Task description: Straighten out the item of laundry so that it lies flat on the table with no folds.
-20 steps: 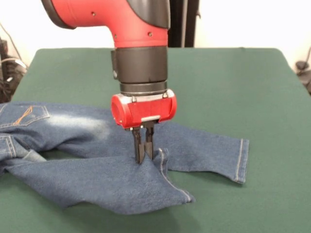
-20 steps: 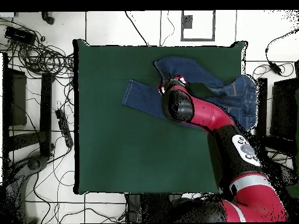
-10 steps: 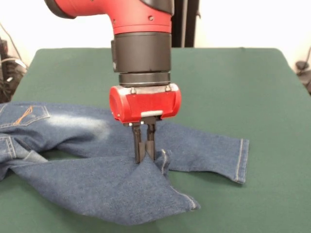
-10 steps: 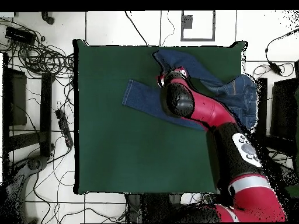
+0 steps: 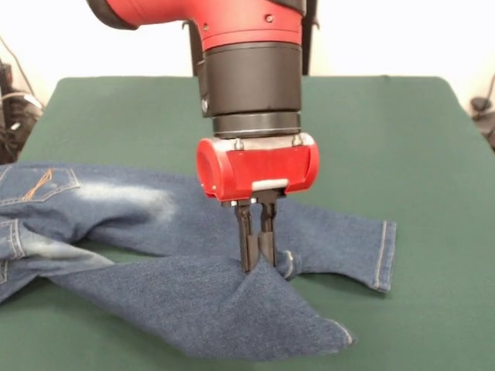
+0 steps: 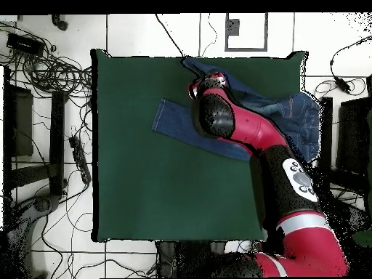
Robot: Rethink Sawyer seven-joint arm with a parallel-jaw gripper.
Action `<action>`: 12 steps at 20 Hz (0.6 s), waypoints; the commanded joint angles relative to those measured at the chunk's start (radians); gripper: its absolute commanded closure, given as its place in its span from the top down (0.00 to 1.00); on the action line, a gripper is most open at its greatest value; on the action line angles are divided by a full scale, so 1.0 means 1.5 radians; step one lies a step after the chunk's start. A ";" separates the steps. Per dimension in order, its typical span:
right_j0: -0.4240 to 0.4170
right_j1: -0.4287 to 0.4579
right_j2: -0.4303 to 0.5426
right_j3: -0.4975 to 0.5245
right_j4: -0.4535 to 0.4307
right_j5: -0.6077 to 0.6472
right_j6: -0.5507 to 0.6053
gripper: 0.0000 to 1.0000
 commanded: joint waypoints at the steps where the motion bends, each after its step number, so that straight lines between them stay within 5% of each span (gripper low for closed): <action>1: 0.017 0.004 0.135 -0.016 -0.013 -0.019 0.129 0.00; 12: -0.070 -0.009 0.303 0.000 -0.163 -0.078 0.069 0.00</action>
